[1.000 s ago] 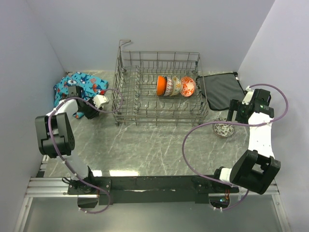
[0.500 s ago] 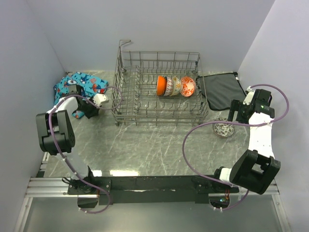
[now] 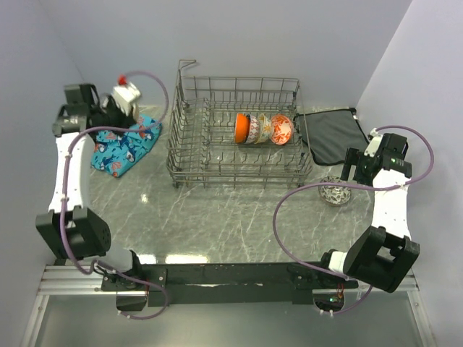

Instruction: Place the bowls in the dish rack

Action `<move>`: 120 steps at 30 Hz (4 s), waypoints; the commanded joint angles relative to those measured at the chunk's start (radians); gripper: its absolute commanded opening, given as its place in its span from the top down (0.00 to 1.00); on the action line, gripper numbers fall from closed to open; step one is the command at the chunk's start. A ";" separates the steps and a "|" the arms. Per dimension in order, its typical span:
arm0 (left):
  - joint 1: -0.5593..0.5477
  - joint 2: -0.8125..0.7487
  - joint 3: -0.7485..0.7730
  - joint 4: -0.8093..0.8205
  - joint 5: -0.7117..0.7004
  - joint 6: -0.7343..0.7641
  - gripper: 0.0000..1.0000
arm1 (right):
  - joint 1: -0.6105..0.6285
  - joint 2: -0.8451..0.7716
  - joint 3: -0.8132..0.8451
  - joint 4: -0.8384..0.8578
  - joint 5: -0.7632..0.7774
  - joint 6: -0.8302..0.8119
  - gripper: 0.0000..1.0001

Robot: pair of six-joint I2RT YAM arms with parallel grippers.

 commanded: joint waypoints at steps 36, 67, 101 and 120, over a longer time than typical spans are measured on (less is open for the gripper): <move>-0.772 0.720 0.658 1.176 -0.191 -2.014 0.99 | -0.009 -0.009 -0.056 0.018 -0.021 0.040 0.00; -0.808 0.896 0.517 1.587 -0.042 -2.085 0.99 | -0.018 0.094 -0.057 0.018 0.065 -0.018 0.00; -0.933 0.858 0.519 1.393 -0.309 -2.132 0.99 | -0.018 0.114 -0.047 0.006 0.028 -0.012 0.00; -0.943 0.739 0.335 1.408 -0.318 -2.198 0.99 | -0.018 0.122 -0.056 0.021 0.008 -0.003 0.00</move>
